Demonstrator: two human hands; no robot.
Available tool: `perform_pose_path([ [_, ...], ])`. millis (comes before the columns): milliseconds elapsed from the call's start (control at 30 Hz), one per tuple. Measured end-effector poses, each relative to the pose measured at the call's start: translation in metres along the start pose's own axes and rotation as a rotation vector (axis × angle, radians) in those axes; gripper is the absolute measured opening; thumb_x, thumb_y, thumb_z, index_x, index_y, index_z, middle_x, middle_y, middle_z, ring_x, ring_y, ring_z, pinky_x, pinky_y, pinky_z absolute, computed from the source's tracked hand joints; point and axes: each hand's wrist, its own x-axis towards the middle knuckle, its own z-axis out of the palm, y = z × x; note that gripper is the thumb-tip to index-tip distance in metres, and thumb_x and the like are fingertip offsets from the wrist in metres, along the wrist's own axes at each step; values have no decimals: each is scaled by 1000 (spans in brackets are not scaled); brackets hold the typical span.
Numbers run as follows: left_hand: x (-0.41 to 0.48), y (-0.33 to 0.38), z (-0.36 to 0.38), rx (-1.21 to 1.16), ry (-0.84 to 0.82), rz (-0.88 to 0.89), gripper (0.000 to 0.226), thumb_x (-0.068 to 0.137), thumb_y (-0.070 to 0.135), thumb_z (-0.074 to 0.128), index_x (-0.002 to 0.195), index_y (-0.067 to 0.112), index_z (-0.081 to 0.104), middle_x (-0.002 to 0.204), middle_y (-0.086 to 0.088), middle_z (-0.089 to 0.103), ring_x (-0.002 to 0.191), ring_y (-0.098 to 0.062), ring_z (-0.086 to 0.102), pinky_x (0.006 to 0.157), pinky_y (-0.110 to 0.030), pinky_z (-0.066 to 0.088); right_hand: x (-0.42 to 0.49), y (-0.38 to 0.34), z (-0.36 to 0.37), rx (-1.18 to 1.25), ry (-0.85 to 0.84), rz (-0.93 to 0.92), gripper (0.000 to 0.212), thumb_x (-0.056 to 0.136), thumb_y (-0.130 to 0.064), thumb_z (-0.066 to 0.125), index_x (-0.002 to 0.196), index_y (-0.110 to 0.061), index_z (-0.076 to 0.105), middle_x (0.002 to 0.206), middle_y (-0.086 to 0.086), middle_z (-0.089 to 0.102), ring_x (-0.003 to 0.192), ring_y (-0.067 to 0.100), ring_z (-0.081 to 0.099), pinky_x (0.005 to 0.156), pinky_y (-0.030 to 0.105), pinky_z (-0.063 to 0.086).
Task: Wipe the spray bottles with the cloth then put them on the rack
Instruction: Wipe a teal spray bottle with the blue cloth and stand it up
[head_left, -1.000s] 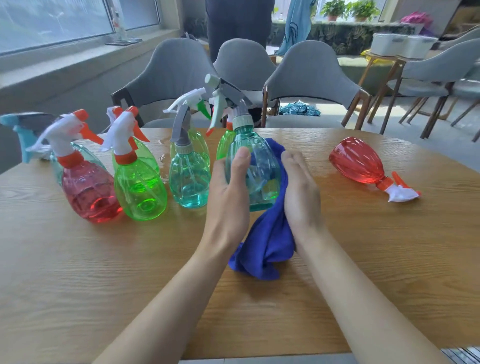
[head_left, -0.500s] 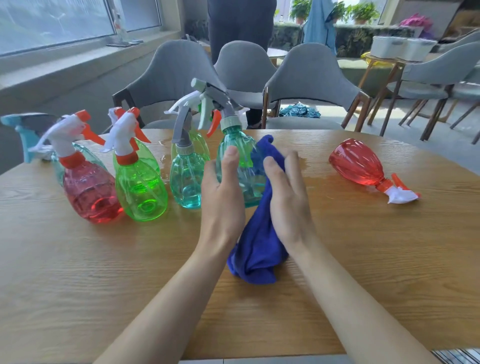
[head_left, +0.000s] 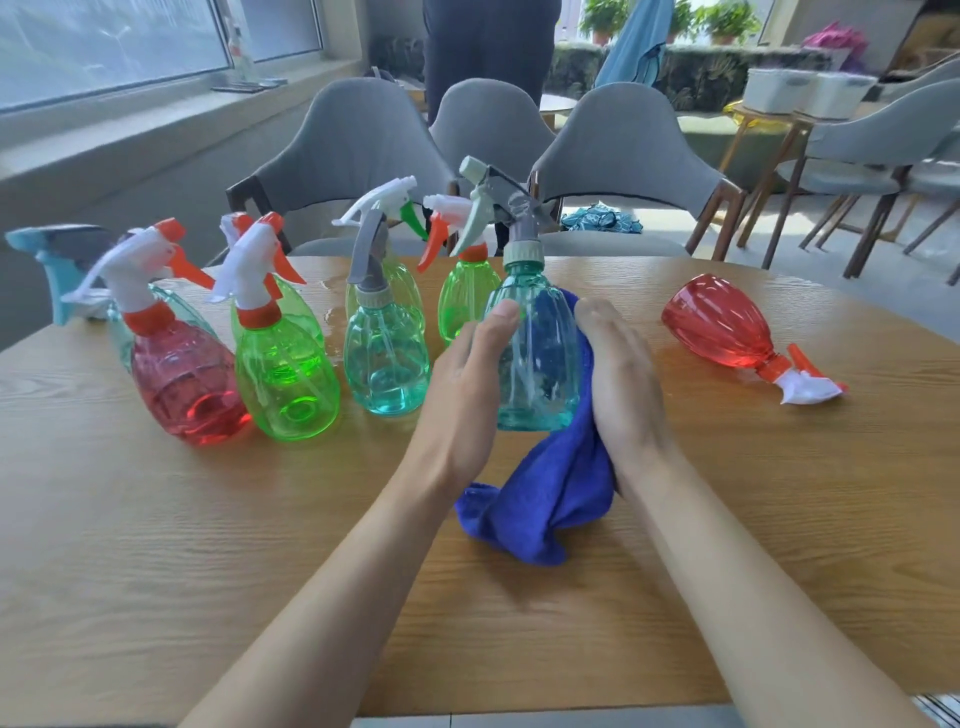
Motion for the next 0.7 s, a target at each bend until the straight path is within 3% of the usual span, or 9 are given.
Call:
perform_pose_path([
  [100, -3, 1, 2, -22, -21, -17, 80, 85, 83, 51, 139, 27, 69, 144, 6, 68, 136, -11, 61, 123, -48, 39, 0, 0, 0, 4, 9, -70, 30, 110, -27, 49, 89, -35, 69, 95, -16, 67, 96, 7, 60, 98, 41, 46],
  [200, -4, 3, 5, -2, 122, 30, 79, 86, 83, 51, 131, 21, 71, 131, 3, 73, 119, -10, 68, 113, -39, 47, -4, 3, 5, -3, 12, -60, 27, 113, -23, 46, 110, -22, 73, 111, 0, 74, 111, 15, 67, 108, 46, 49],
  [267, -3, 2, 4, 17, 225, 65, 77, 94, 80, 49, 142, 22, 65, 137, 11, 69, 126, 2, 61, 111, -31, 44, -7, 7, 10, -68, -2, -11, 28, 114, -30, 45, 111, -28, 72, 117, -5, 74, 118, 11, 66, 113, 43, 47],
  [333, -3, 3, 0, 48, 257, 85, 61, 103, 72, 47, 135, 23, 66, 124, 17, 69, 112, 13, 60, 100, -26, 44, -9, 6, 13, -118, -35, 55, 29, 114, -36, 44, 103, -35, 71, 111, -19, 74, 114, -1, 65, 112, 36, 46],
  [400, -5, 7, -1, 80, 216, 84, 45, 107, 62, 46, 121, 25, 67, 108, 19, 69, 94, 16, 61, 85, -20, 43, -7, 1, 11, -73, -59, 108, 40, 114, -37, 44, 91, -31, 77, 99, -16, 76, 100, 2, 70, 100, 35, 52],
  [467, -6, 6, -1, 84, 136, 100, 36, 109, 52, 47, 114, 24, 68, 99, 23, 72, 89, 18, 62, 78, -12, 44, -6, -7, 7, 92, -29, 170, 51, 113, -35, 46, 78, -25, 82, 87, -5, 78, 83, 12, 74, 78, 33, 59],
  [533, -8, 7, 2, 80, 68, 101, 26, 112, 45, 47, 109, 28, 67, 90, 36, 70, 87, 23, 61, 74, -1, 41, -6, -12, 5, 230, 15, 199, 49, 112, -33, 50, 76, -20, 81, 83, -1, 78, 77, 13, 75, 69, 29, 58],
  [600, -7, 9, 3, 62, 65, 91, 26, 112, 48, 46, 111, 33, 66, 94, 38, 70, 89, 27, 58, 72, 4, 39, -8, -12, 9, 245, 3, 142, 46, 111, -31, 50, 79, -22, 81, 87, 0, 77, 82, 14, 74, 75, 33, 59],
  [700, -3, 10, 1, 25, 158, 105, 43, 109, 62, 40, 127, 31, 62, 123, 19, 64, 105, 20, 58, 81, -5, 43, -12, -4, 14, 107, 10, 4, 31, 105, -38, 51, 98, -33, 80, 110, -2, 76, 113, 22, 68, 109, 57, 49],
])
